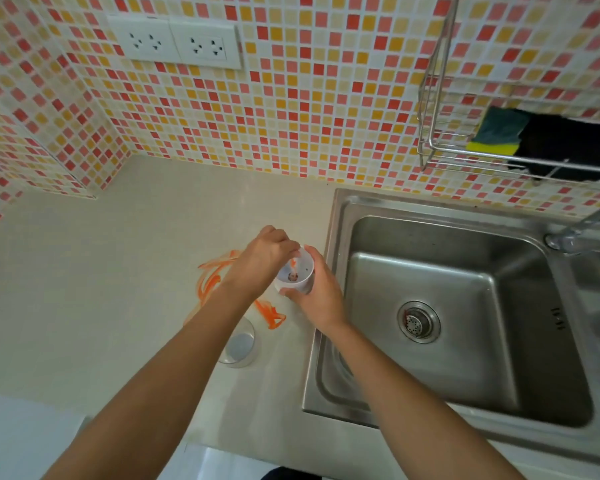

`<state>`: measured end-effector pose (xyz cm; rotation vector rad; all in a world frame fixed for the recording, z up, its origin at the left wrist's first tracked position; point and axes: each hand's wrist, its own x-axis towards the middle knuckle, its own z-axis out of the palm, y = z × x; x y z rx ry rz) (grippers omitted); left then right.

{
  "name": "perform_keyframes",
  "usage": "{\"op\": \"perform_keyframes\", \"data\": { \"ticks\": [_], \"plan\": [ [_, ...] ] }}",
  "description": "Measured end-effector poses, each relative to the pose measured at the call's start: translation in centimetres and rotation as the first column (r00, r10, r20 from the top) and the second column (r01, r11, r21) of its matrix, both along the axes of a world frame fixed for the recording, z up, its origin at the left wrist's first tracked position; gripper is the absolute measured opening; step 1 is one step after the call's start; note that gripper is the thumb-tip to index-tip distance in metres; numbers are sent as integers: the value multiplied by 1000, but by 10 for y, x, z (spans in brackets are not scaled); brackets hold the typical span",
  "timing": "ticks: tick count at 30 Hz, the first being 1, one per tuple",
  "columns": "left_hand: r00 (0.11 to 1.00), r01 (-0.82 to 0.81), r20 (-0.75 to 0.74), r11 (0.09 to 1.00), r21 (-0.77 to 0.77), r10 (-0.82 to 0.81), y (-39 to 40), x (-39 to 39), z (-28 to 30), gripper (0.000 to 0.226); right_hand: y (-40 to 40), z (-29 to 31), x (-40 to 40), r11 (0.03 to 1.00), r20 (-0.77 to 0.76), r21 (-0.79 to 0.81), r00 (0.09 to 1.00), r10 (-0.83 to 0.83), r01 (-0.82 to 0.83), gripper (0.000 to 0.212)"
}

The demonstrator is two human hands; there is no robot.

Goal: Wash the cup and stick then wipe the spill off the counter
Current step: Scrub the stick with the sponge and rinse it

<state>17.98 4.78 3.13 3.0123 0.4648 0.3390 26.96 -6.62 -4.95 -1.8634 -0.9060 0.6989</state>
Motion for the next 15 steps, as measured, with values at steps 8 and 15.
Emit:
{"op": "perform_keyframes", "data": {
  "ticks": [8, 15],
  "plan": [
    [951, -138, 244, 967, -215, 190, 4, 7, 32, 8, -34, 5, 30, 1000, -37, -10, 999, 8, -8, 105],
    [911, -159, 251, 841, -518, 327, -35, 58, 31, 29, -87, 114, 108, 939, 296, 217, 899, -323, 266, 43]
  ]
}}
